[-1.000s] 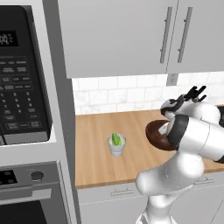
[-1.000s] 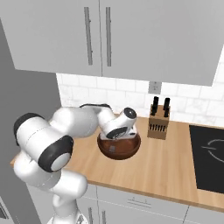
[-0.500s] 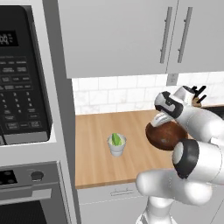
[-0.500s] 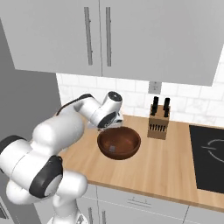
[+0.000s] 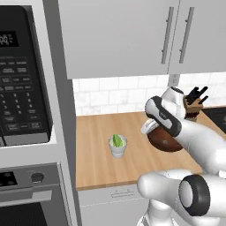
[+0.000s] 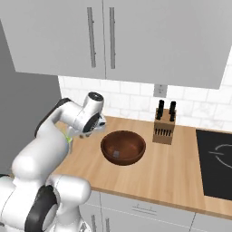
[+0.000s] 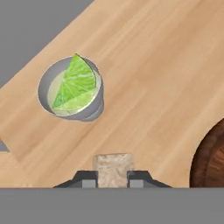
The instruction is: Grab a lemon wedge from the fridge and one ice cube from the ice bowl, and put them in the glass of lemonade.
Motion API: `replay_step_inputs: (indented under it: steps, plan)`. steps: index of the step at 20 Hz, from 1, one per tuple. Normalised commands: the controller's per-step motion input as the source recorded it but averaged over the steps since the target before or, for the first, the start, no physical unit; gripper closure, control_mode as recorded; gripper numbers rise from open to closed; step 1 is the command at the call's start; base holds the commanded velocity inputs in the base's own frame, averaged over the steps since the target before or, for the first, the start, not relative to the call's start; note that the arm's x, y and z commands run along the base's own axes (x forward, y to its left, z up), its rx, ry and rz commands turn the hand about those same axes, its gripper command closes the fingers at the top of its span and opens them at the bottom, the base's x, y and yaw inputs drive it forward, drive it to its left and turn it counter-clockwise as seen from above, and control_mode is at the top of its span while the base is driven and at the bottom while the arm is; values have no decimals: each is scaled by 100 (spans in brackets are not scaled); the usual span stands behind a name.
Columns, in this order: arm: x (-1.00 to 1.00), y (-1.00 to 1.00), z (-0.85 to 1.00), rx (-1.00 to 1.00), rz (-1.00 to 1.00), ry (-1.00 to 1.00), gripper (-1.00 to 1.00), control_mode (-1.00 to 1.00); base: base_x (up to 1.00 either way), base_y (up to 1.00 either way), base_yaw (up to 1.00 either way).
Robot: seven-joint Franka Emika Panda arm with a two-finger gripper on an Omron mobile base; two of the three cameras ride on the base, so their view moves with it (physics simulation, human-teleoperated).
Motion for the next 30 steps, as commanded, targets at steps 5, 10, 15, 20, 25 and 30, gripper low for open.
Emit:
replay_step_inputs:
  steps: [5, 10, 15, 20, 25, 30]
  plan:
    - [-9, 100, 11, -13, 12, 13, 100, -100, 0, 0, 0]
    - [1, 98, 0, -10, 7, 5, 100, -100, 0, 0, 0]
    - [20, 32, -1, -3, 0, 0, 100, -100, 0, 0, 0]
    - [40, 9, 0, -17, 0, 0, 100, -100, 0, 0, 0]
    - [41, 0, -4, -14, 0, 0, 100, -100, 0, 0, 0]
    - [-4, 0, -3, 0, 0, 0, 100, -100, 0, 0, 0]
